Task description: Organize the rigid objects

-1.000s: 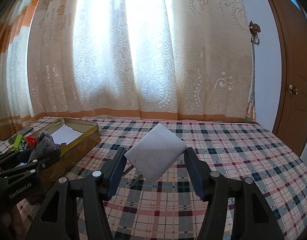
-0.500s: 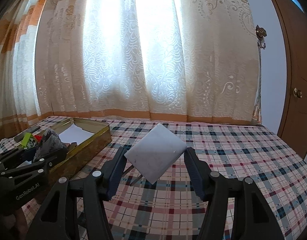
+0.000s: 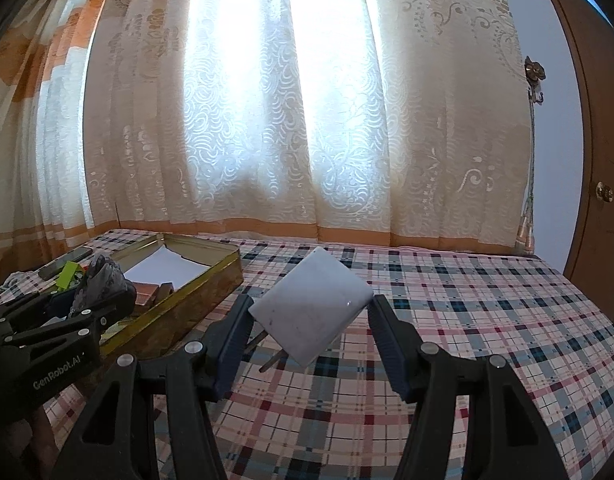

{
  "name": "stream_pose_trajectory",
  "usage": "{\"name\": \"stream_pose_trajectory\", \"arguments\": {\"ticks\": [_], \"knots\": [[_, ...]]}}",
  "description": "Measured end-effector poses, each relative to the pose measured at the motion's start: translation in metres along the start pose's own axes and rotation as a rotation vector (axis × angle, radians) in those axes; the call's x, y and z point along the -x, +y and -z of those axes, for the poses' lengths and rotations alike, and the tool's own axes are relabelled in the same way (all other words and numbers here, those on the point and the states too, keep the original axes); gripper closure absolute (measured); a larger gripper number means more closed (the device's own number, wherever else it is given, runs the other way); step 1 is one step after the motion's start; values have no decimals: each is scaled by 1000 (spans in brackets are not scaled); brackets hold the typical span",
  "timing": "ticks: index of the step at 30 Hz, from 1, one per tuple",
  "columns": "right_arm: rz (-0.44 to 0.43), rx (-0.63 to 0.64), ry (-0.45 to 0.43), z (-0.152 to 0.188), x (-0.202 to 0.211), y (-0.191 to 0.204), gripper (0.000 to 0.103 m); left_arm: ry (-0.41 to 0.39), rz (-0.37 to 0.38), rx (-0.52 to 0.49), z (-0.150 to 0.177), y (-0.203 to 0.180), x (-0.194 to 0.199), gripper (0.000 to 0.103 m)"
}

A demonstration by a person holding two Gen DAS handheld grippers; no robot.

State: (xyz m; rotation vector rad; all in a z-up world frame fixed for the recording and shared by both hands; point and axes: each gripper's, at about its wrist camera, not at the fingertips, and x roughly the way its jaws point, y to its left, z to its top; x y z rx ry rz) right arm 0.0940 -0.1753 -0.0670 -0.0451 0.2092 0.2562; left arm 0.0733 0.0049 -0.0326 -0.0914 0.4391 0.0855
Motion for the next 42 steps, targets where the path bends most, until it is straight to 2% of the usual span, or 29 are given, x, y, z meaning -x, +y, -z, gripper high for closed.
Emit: {"name": "stream_pose_trajectory", "arguments": {"ticks": [14,23,31,42], "knots": [[-59,27,11,-1,-1,29,41,6,-16,36,4,23,8,60],[-152,100,51,-4,-17,70,41,55,-64,62,6,57,9,60],[-241,97,85,-17,-33,96,41,72,-112,100,4,90,9,60],[-314,112,124,-37,-58,121,41,123,-131,87,-13,108,-2,60]]}}
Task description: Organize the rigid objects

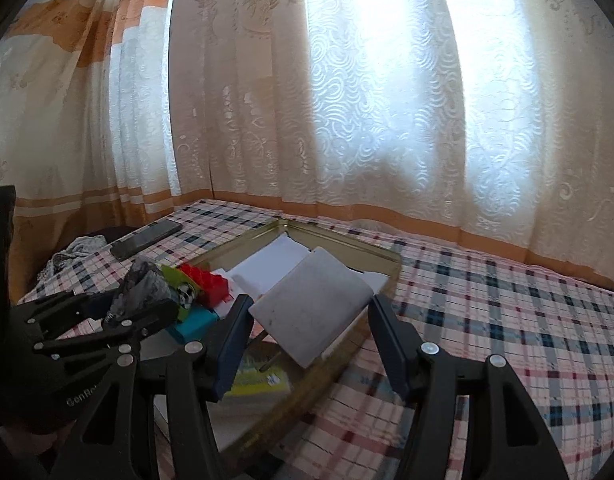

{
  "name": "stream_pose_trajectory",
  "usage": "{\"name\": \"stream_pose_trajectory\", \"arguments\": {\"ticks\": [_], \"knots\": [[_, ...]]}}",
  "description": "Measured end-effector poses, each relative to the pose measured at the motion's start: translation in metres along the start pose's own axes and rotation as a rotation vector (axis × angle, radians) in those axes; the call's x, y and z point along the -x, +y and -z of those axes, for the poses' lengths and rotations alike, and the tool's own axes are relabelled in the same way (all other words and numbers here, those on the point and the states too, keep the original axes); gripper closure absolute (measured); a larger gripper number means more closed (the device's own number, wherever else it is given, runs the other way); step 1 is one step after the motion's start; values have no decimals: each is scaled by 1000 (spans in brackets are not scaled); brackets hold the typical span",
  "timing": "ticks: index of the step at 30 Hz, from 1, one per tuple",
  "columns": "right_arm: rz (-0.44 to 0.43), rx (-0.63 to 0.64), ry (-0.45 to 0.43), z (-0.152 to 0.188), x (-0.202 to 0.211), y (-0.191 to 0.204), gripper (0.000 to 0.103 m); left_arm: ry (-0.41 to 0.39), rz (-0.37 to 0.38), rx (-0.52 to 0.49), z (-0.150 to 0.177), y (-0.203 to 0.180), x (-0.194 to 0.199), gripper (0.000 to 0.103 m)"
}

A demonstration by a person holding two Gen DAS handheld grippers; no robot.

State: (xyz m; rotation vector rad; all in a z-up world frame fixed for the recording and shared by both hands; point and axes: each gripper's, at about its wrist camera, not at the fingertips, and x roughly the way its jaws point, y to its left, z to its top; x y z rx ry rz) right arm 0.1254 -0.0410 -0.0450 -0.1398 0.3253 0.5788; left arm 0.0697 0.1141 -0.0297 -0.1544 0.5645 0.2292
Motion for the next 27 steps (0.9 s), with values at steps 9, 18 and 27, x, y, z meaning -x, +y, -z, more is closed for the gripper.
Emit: {"name": "stream_pose_trajectory", "arguments": {"ticks": [9,18,27], "knots": [[-68,-45,101,-13,-34,-2,41,76,22,-32,-13,1,-16,60],[-115,-70,189,-25,-65,-7,41,119,23,-60,-22,-1,-33,60],[-146,-70,189,-22,-63,-5,36,159,35,-65,-14,-2,-40,58]]}}
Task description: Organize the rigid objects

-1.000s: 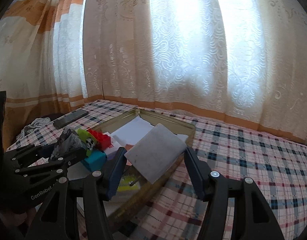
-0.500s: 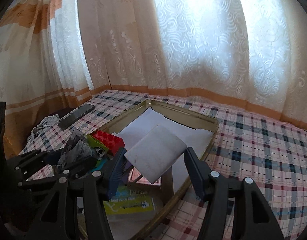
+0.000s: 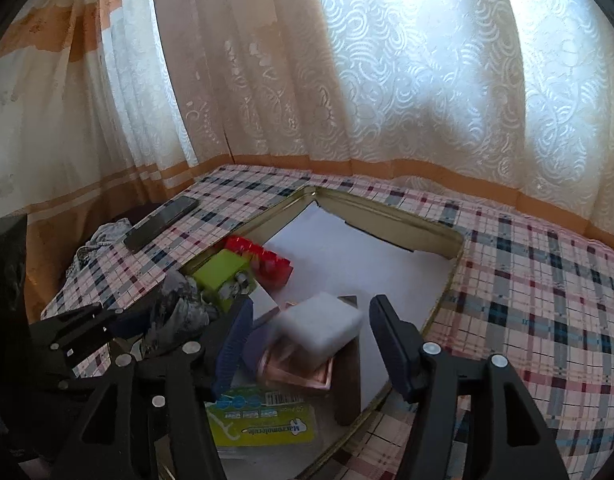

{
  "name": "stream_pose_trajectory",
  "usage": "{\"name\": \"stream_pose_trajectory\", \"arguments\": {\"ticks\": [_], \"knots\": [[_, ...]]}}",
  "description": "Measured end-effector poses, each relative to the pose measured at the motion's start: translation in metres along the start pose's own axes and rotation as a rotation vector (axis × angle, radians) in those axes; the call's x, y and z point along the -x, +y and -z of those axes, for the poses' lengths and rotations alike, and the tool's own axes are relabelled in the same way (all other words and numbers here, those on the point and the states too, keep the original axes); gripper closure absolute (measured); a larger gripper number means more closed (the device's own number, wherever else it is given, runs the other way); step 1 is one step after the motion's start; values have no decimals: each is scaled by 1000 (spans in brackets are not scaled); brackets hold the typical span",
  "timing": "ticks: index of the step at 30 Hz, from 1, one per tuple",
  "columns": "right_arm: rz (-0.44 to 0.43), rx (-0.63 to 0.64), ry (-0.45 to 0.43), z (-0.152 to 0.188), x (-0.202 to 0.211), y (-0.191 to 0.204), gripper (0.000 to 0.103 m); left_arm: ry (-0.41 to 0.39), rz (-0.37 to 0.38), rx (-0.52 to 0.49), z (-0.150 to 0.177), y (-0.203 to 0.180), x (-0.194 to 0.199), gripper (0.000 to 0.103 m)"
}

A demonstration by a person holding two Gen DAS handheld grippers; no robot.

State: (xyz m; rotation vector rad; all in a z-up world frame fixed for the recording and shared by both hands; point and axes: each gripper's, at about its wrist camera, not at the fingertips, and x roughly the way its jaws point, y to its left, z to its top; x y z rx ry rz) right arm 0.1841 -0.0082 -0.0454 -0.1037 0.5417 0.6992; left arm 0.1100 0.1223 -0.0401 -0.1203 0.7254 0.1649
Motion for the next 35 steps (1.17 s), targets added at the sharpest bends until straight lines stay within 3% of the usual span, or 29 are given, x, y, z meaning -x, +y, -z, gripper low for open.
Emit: {"name": "stream_pose_trajectory", "arguments": {"ticks": [2,4,6,9,15,19,35], "knots": [[-8,-5,-11,1,5,0,32,-8,-8,0,1,-1,4,55],[0,-5,-26,2,12,0,31,-30,-15,3,0,-1,11,39],[5,0,-41,3,20,2,26,-66,-39,8,0,-1,22,15],[14,10,-77,6,37,6,23,-125,-95,10,-2,0,41,0],[21,30,-153,8,72,18,14,-163,-112,37,-2,9,64,0],[7,32,-183,10,86,23,14,-165,-125,48,1,13,73,0],[3,23,-192,23,99,25,13,-177,-173,23,9,7,84,0]]}}
